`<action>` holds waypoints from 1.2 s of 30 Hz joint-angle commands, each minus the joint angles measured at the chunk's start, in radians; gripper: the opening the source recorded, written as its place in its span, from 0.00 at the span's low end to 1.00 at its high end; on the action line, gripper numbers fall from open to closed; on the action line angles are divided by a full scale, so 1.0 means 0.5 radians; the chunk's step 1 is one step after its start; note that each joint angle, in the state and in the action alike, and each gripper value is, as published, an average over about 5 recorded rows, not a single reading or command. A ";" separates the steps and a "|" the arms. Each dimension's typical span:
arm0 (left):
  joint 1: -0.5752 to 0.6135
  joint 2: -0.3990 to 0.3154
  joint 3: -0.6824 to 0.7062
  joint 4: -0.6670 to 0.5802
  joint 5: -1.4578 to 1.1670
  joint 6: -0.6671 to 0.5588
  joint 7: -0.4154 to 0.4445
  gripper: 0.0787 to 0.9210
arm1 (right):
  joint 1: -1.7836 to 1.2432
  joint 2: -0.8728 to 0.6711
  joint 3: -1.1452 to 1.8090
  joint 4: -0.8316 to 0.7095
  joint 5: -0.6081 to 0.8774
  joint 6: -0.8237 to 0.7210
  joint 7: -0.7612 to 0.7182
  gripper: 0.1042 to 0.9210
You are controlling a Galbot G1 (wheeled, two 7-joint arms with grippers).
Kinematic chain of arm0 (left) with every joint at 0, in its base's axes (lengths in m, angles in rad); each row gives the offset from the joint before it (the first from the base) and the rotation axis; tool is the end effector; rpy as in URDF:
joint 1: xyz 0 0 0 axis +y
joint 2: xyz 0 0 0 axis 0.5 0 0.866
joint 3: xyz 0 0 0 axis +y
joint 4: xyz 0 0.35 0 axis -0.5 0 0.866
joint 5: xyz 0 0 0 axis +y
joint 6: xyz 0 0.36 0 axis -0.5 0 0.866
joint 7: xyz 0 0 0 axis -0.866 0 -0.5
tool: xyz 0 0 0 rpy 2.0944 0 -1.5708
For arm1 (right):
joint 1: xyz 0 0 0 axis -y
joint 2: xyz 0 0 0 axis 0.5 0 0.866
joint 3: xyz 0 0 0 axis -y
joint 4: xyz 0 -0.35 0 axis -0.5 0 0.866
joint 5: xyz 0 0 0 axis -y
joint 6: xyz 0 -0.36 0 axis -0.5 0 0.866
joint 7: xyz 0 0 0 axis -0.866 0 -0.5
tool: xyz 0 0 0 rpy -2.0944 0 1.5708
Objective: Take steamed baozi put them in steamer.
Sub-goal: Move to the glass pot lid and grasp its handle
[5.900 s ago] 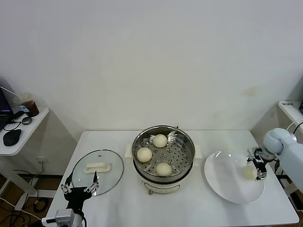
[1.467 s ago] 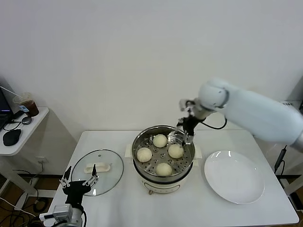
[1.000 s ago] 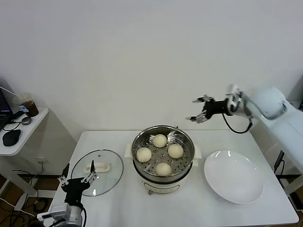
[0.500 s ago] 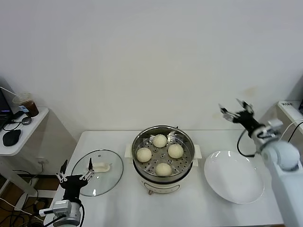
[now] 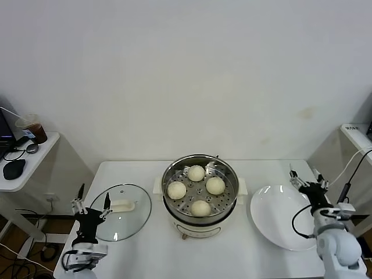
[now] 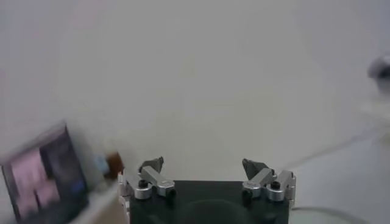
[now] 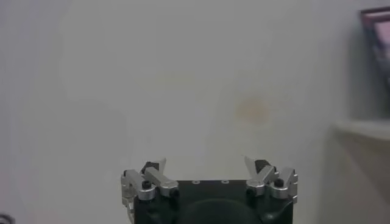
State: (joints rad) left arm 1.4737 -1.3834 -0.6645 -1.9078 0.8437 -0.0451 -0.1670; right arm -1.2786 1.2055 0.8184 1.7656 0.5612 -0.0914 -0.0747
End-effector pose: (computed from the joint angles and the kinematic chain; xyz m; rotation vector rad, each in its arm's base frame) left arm 0.2160 0.0899 -0.3377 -0.2252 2.6671 1.5866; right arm 0.2773 -0.1960 -0.2967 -0.1759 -3.1167 -0.2378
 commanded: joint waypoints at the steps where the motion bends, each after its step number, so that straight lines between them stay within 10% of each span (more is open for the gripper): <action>1: -0.085 0.344 0.130 0.541 1.502 -0.021 -0.520 0.88 | -0.229 0.152 0.106 0.058 -0.051 0.055 0.091 0.88; 15: -0.068 0.371 0.283 0.385 1.223 0.121 0.049 0.88 | -0.175 0.186 0.069 -0.014 -0.089 0.075 0.107 0.88; 36: -0.258 0.211 0.349 0.624 1.218 0.461 0.105 0.88 | -0.129 0.234 0.030 -0.045 -0.108 0.074 0.122 0.88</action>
State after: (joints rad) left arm 1.3719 -1.2674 -0.4992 -1.6342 1.4380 0.1428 -0.1331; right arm -1.3411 1.3162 0.8330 1.7465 0.5105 -0.0570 -0.0156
